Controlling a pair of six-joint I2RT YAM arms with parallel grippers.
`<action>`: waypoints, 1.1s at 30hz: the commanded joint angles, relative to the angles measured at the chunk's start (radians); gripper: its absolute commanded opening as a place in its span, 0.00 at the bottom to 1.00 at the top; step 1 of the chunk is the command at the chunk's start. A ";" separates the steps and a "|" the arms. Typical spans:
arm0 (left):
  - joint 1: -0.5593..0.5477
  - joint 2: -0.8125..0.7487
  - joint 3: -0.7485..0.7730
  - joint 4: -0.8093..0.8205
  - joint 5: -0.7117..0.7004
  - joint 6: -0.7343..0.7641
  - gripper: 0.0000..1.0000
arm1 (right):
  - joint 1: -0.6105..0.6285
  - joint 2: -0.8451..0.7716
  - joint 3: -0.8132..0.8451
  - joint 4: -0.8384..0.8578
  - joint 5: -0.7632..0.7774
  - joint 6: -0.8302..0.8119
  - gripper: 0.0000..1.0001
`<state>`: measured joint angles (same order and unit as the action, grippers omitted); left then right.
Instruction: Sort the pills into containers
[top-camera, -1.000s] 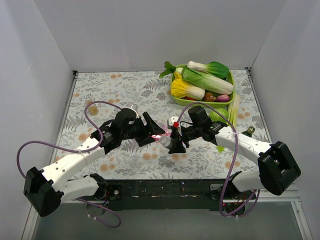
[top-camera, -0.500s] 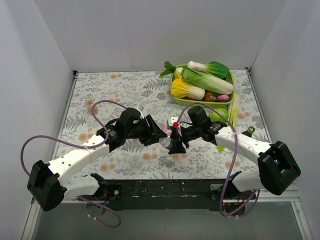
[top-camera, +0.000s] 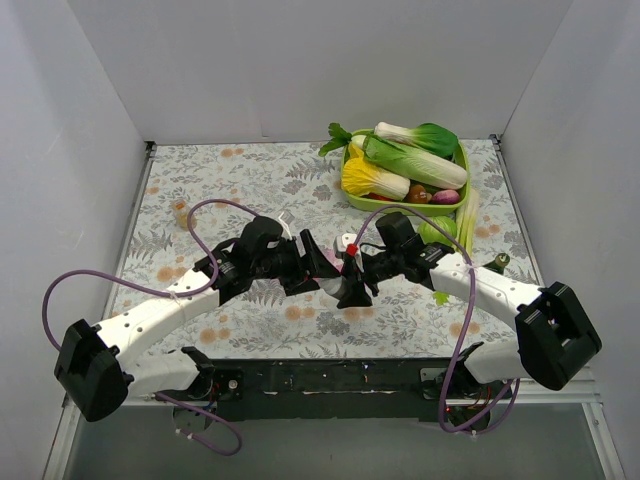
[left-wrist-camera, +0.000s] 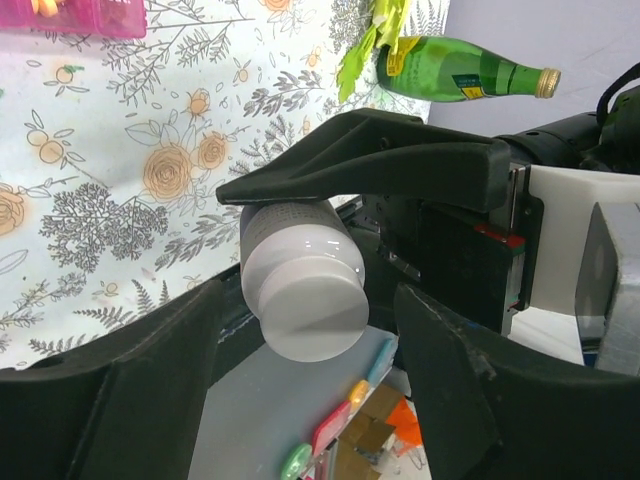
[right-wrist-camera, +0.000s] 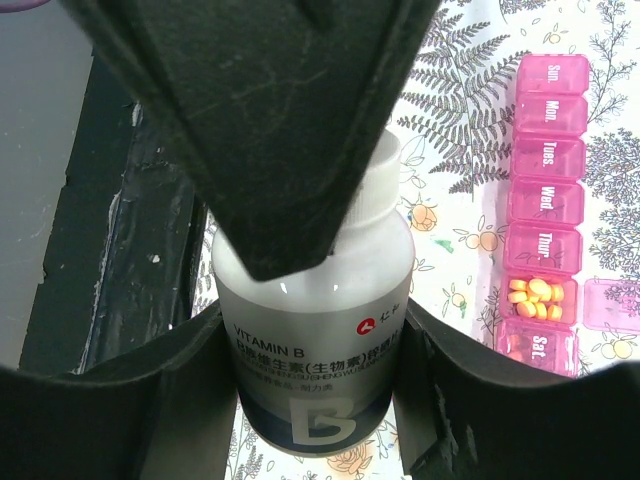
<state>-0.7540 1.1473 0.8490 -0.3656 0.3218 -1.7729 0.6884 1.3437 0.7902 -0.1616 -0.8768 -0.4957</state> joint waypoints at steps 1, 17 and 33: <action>-0.005 -0.032 -0.007 0.004 0.022 0.013 0.74 | -0.001 0.005 0.037 0.025 -0.018 0.005 0.01; -0.005 -0.001 0.015 -0.015 0.071 0.073 0.31 | -0.003 0.009 0.038 0.030 -0.016 0.012 0.01; -0.005 0.017 0.071 -0.093 0.404 1.320 0.26 | -0.004 0.044 -0.008 0.152 -0.263 0.166 0.01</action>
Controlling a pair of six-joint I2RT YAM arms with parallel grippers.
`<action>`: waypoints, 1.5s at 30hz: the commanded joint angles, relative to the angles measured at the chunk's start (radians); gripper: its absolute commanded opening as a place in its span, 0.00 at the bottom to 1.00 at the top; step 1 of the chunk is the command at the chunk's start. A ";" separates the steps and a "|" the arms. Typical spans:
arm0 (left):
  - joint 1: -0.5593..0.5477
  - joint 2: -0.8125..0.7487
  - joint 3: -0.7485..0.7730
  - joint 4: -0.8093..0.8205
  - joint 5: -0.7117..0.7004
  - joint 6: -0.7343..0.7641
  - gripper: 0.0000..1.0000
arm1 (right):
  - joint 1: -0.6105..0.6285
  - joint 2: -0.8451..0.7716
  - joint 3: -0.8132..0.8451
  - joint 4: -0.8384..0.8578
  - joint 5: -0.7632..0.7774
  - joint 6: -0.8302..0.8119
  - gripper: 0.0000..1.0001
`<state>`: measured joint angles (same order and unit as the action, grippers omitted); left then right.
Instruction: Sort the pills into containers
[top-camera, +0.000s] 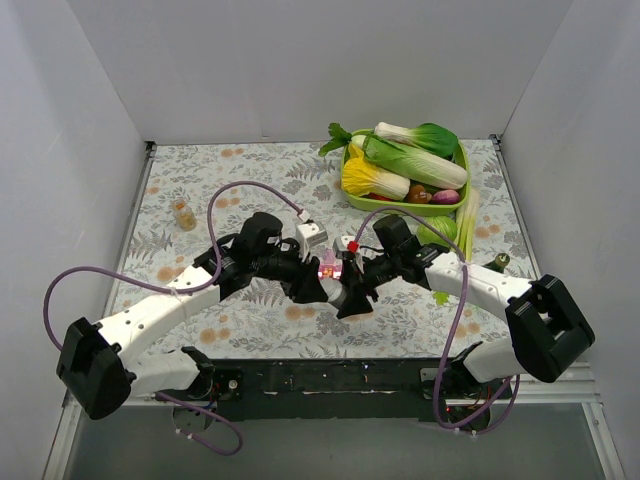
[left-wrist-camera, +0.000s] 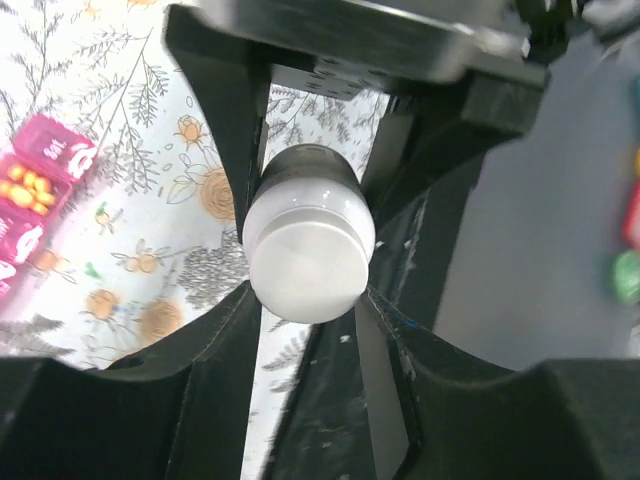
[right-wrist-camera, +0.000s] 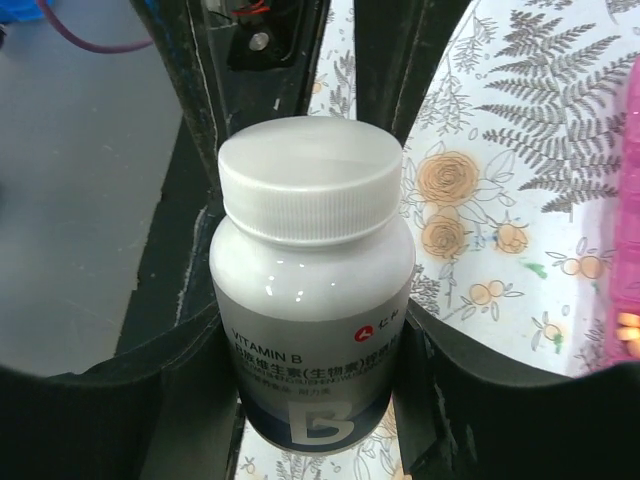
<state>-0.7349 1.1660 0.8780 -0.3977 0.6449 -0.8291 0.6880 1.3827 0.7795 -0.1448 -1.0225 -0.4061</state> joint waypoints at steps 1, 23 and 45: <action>-0.021 -0.005 0.052 -0.041 0.011 0.339 0.37 | -0.002 0.004 0.001 0.136 -0.114 0.076 0.01; 0.015 -0.307 -0.059 0.056 -0.404 -0.955 0.85 | -0.002 -0.019 0.012 0.091 -0.024 0.009 0.01; -0.038 -0.057 0.085 -0.130 -0.419 -0.826 0.57 | -0.002 -0.005 0.017 0.085 -0.005 0.004 0.01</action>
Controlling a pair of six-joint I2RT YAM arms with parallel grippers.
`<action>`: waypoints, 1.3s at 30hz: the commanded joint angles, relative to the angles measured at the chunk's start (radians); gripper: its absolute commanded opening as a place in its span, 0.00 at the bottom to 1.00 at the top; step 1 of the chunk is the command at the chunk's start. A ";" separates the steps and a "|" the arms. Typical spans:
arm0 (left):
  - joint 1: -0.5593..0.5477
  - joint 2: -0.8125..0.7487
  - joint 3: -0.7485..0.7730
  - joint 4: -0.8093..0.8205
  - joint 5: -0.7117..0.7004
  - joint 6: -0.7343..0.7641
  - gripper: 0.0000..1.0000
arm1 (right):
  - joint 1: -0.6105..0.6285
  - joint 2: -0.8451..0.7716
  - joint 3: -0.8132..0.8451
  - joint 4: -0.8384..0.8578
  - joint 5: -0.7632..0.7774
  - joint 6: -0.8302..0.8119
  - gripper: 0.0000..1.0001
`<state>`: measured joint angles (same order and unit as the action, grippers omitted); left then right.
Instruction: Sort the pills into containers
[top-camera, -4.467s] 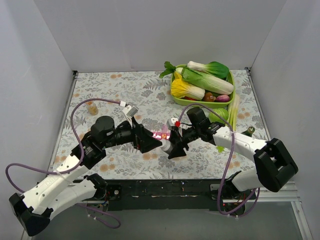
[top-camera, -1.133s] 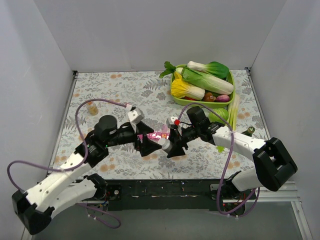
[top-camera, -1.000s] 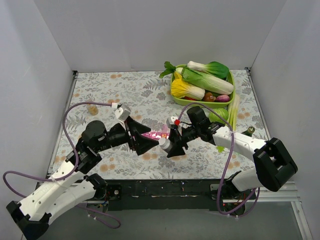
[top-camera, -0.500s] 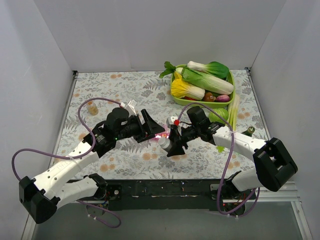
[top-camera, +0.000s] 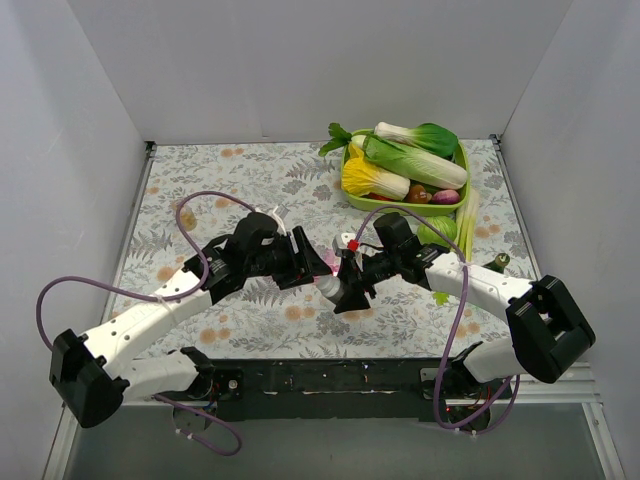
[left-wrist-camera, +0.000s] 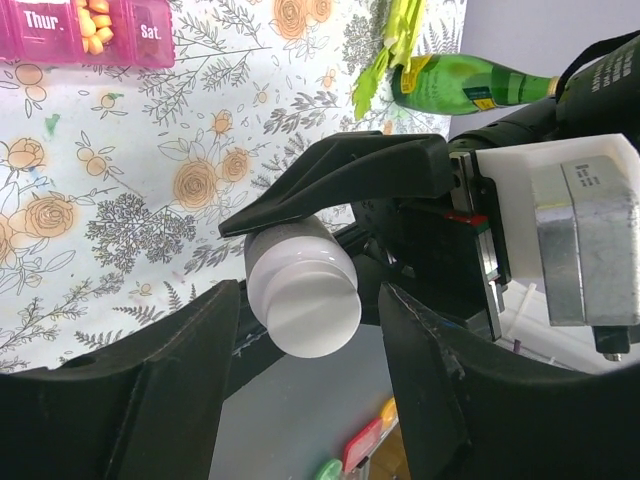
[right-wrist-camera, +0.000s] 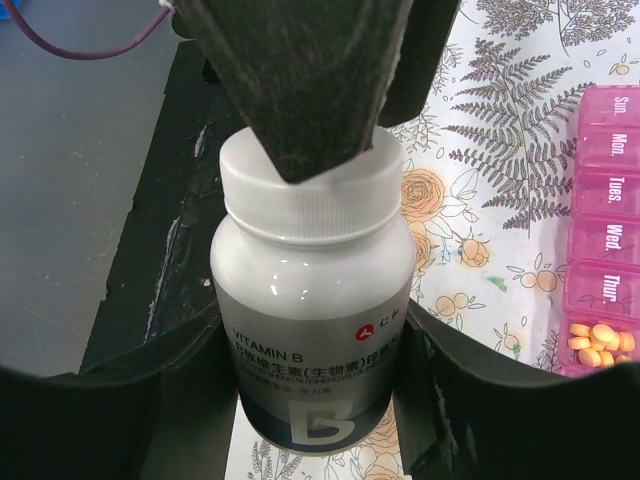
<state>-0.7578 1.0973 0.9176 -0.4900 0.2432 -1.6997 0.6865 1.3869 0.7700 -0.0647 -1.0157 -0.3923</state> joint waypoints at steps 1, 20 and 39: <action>-0.017 0.018 0.049 -0.038 -0.015 0.046 0.56 | -0.001 -0.009 0.028 0.005 -0.012 -0.010 0.01; -0.038 0.049 0.055 0.020 0.158 0.329 0.01 | -0.002 -0.008 0.028 0.003 -0.029 -0.011 0.01; -0.031 -0.054 0.060 0.144 0.369 1.030 0.62 | -0.001 -0.035 0.002 0.023 -0.080 -0.010 0.01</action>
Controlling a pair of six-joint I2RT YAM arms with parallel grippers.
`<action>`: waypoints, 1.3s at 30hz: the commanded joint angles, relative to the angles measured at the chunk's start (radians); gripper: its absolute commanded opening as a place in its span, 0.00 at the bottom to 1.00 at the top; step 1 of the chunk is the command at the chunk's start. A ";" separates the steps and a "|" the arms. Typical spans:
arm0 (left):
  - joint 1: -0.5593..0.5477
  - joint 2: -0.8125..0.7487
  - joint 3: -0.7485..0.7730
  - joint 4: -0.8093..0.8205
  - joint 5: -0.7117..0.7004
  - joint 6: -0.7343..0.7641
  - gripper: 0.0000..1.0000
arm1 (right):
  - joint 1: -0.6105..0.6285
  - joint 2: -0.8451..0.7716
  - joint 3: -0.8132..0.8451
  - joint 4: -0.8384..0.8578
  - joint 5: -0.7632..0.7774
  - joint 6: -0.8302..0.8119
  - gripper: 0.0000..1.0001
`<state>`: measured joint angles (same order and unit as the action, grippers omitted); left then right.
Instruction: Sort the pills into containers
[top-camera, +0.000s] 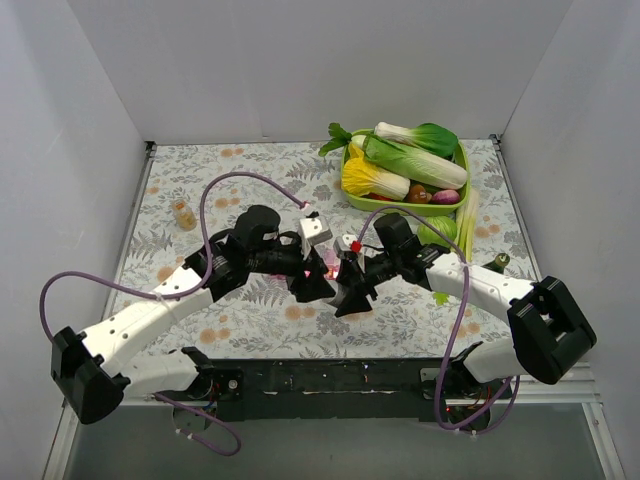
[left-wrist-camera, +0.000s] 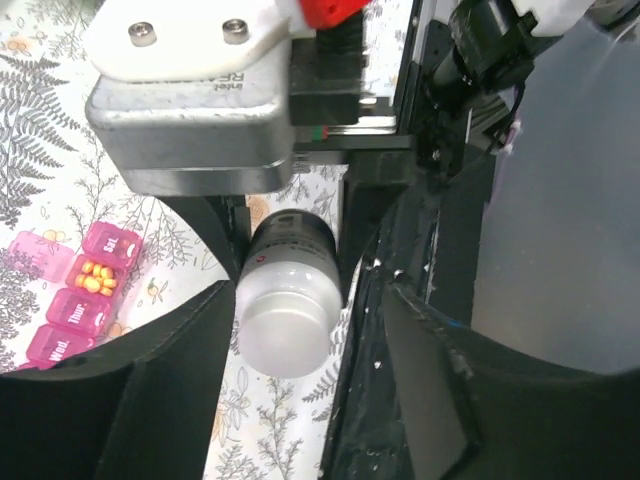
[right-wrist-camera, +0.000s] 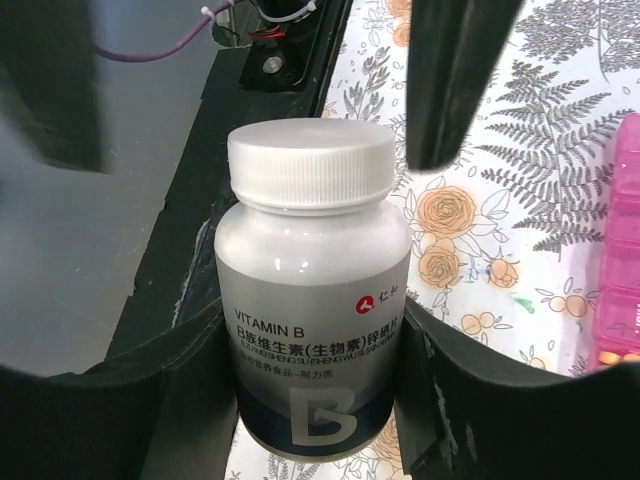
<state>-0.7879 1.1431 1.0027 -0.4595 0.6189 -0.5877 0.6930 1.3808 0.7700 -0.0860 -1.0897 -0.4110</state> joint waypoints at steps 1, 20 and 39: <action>-0.001 -0.158 -0.050 0.148 -0.010 -0.116 0.72 | -0.007 -0.028 0.003 0.046 -0.009 0.009 0.01; 0.004 -0.200 -0.182 0.134 -0.097 -0.650 0.95 | -0.007 -0.023 0.011 0.043 -0.007 0.008 0.01; 0.004 -0.117 -0.111 0.042 -0.189 -0.592 0.84 | -0.007 -0.020 0.008 0.042 -0.010 0.008 0.01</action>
<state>-0.7811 1.0698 0.8543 -0.3920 0.4702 -1.1969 0.6811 1.3804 0.7563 -0.0937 -1.0588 -0.3969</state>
